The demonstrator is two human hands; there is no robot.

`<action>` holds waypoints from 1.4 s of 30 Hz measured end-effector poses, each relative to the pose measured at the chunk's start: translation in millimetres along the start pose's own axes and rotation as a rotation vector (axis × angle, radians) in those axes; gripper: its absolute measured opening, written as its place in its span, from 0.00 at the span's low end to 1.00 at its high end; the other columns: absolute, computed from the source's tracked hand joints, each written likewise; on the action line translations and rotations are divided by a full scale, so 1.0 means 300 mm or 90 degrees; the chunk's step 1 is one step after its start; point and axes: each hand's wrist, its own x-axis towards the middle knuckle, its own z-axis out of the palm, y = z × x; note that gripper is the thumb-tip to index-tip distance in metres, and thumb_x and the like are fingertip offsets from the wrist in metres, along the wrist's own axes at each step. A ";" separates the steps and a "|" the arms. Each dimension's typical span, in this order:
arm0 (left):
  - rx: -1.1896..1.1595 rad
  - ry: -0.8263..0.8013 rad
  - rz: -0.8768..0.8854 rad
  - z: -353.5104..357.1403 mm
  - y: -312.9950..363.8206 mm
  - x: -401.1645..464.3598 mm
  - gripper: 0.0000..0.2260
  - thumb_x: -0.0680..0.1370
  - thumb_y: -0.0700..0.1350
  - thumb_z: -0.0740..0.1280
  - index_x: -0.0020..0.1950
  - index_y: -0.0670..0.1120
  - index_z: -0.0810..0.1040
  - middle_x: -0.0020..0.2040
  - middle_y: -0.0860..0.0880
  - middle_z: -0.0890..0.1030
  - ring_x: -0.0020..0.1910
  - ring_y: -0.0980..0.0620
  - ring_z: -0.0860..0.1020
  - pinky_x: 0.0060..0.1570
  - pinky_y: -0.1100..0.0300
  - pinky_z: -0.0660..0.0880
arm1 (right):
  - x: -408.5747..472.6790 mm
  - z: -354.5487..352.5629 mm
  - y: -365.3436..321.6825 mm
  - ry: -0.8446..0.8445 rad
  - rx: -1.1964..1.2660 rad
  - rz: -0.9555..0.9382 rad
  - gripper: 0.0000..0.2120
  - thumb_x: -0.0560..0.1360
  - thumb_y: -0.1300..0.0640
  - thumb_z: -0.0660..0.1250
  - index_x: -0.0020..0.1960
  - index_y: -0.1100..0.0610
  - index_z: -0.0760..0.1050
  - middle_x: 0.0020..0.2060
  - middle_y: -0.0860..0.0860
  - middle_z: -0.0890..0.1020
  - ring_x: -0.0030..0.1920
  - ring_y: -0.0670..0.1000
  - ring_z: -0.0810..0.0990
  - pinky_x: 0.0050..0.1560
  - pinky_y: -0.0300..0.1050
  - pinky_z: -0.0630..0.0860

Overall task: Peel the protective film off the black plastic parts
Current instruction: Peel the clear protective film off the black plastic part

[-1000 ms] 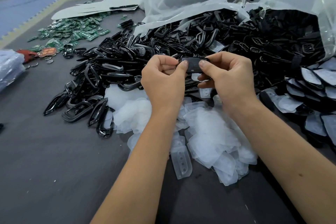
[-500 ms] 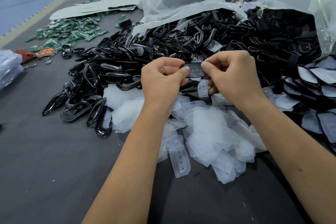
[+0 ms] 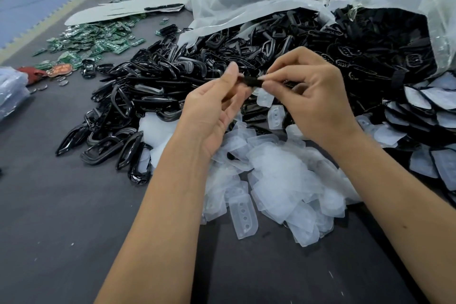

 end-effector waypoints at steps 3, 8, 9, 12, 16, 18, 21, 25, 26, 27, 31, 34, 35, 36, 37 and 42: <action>0.015 -0.035 0.037 0.013 -0.013 -0.003 0.06 0.78 0.41 0.73 0.53 0.41 0.84 0.47 0.42 0.86 0.44 0.49 0.85 0.43 0.64 0.81 | 0.007 0.005 -0.021 0.063 0.230 0.225 0.04 0.77 0.61 0.75 0.45 0.54 0.87 0.45 0.53 0.84 0.44 0.49 0.80 0.43 0.42 0.77; 0.092 -0.046 0.070 0.019 -0.032 -0.007 0.04 0.80 0.36 0.71 0.49 0.44 0.84 0.45 0.46 0.87 0.43 0.52 0.84 0.45 0.62 0.81 | 0.020 -0.006 -0.033 -0.019 0.381 0.429 0.07 0.76 0.58 0.75 0.40 0.53 0.87 0.40 0.51 0.86 0.42 0.49 0.80 0.41 0.41 0.76; 0.089 -0.047 0.068 0.018 -0.031 -0.007 0.04 0.80 0.36 0.71 0.49 0.44 0.84 0.45 0.46 0.87 0.43 0.53 0.84 0.45 0.62 0.81 | 0.020 -0.008 -0.033 -0.036 0.411 0.448 0.05 0.77 0.58 0.74 0.43 0.54 0.87 0.41 0.52 0.86 0.42 0.48 0.80 0.41 0.41 0.77; 0.052 -0.029 0.048 0.014 -0.029 -0.005 0.03 0.79 0.37 0.71 0.49 0.42 0.84 0.44 0.46 0.87 0.40 0.54 0.84 0.41 0.64 0.80 | 0.015 -0.017 -0.024 -0.085 0.486 0.451 0.06 0.80 0.61 0.70 0.51 0.57 0.86 0.46 0.54 0.87 0.42 0.48 0.81 0.43 0.40 0.79; 0.024 -0.017 0.030 0.010 -0.028 0.002 0.02 0.79 0.37 0.72 0.49 0.42 0.84 0.43 0.46 0.87 0.38 0.54 0.84 0.39 0.65 0.80 | 0.009 -0.013 -0.010 -0.054 0.487 0.379 0.09 0.79 0.67 0.70 0.54 0.57 0.85 0.49 0.55 0.87 0.49 0.51 0.83 0.51 0.42 0.80; 0.011 -0.027 0.028 0.008 -0.029 0.004 0.03 0.79 0.37 0.71 0.49 0.42 0.84 0.45 0.46 0.87 0.40 0.54 0.84 0.41 0.65 0.80 | 0.004 -0.008 -0.005 -0.034 0.490 0.341 0.10 0.78 0.68 0.70 0.57 0.58 0.84 0.45 0.54 0.85 0.50 0.54 0.82 0.55 0.45 0.80; 0.001 -0.049 0.028 0.007 -0.033 0.008 0.03 0.79 0.38 0.71 0.50 0.42 0.84 0.46 0.46 0.87 0.43 0.54 0.84 0.44 0.63 0.81 | 0.001 -0.011 0.003 -0.038 0.515 0.304 0.12 0.77 0.67 0.71 0.58 0.60 0.82 0.37 0.49 0.83 0.46 0.53 0.80 0.58 0.49 0.78; -0.013 -0.061 0.032 0.010 -0.038 0.010 0.06 0.78 0.36 0.71 0.53 0.43 0.84 0.48 0.44 0.86 0.44 0.51 0.85 0.45 0.61 0.81 | -0.001 -0.030 0.011 -0.061 0.518 0.271 0.17 0.73 0.64 0.72 0.61 0.60 0.80 0.37 0.51 0.80 0.43 0.49 0.80 0.56 0.46 0.80; 0.000 -0.064 0.044 0.008 -0.038 0.007 0.08 0.78 0.35 0.72 0.55 0.44 0.84 0.48 0.44 0.86 0.44 0.51 0.85 0.45 0.60 0.81 | -0.001 -0.043 0.012 -0.076 0.492 0.258 0.17 0.73 0.64 0.72 0.62 0.60 0.80 0.38 0.51 0.80 0.43 0.49 0.80 0.56 0.45 0.81; 0.025 -0.075 0.061 0.006 -0.036 0.004 0.10 0.78 0.34 0.72 0.56 0.45 0.83 0.47 0.44 0.86 0.45 0.50 0.85 0.45 0.60 0.82 | 0.002 -0.065 0.011 -0.101 0.439 0.234 0.16 0.75 0.66 0.72 0.62 0.59 0.80 0.38 0.52 0.80 0.43 0.49 0.81 0.55 0.44 0.81; 0.251 -0.186 0.185 0.014 -0.031 -0.020 0.12 0.75 0.31 0.73 0.55 0.44 0.83 0.40 0.44 0.85 0.44 0.47 0.84 0.49 0.53 0.84 | 0.024 -0.196 -0.017 -0.281 0.143 0.160 0.15 0.75 0.69 0.74 0.57 0.54 0.85 0.44 0.52 0.88 0.45 0.51 0.86 0.53 0.45 0.83; 0.448 -0.248 0.269 0.072 -0.050 -0.040 0.13 0.71 0.28 0.76 0.45 0.45 0.83 0.41 0.43 0.85 0.41 0.48 0.83 0.48 0.52 0.84 | 0.019 -0.292 -0.036 -0.301 -0.055 0.129 0.16 0.73 0.70 0.77 0.49 0.50 0.88 0.42 0.46 0.88 0.46 0.47 0.87 0.56 0.48 0.84; 0.509 -0.254 0.297 0.102 -0.065 -0.045 0.14 0.70 0.28 0.77 0.42 0.47 0.82 0.39 0.47 0.85 0.40 0.50 0.83 0.46 0.52 0.84 | 0.011 -0.321 -0.042 -0.287 -0.108 0.118 0.16 0.72 0.70 0.77 0.47 0.49 0.88 0.41 0.45 0.88 0.45 0.45 0.87 0.55 0.48 0.84; 0.561 -0.252 0.331 0.132 -0.081 -0.048 0.14 0.69 0.28 0.77 0.40 0.47 0.82 0.39 0.49 0.85 0.39 0.50 0.84 0.45 0.50 0.84 | 0.002 -0.346 -0.045 -0.271 -0.155 0.106 0.16 0.71 0.69 0.78 0.45 0.47 0.87 0.40 0.45 0.87 0.44 0.44 0.86 0.53 0.47 0.83; 0.603 -0.252 0.368 0.172 -0.102 -0.050 0.13 0.68 0.29 0.77 0.39 0.46 0.83 0.38 0.49 0.86 0.39 0.49 0.84 0.44 0.48 0.83 | -0.011 -0.376 -0.047 -0.253 -0.199 0.092 0.16 0.71 0.69 0.78 0.44 0.46 0.87 0.39 0.44 0.87 0.42 0.44 0.85 0.52 0.45 0.82; 0.707 -0.260 0.528 0.426 -0.239 -0.060 0.09 0.66 0.28 0.72 0.38 0.41 0.82 0.37 0.47 0.84 0.39 0.45 0.82 0.40 0.48 0.79 | -0.080 -0.549 -0.014 -0.138 -0.396 0.082 0.14 0.69 0.70 0.76 0.46 0.52 0.88 0.37 0.42 0.81 0.37 0.40 0.76 0.45 0.35 0.72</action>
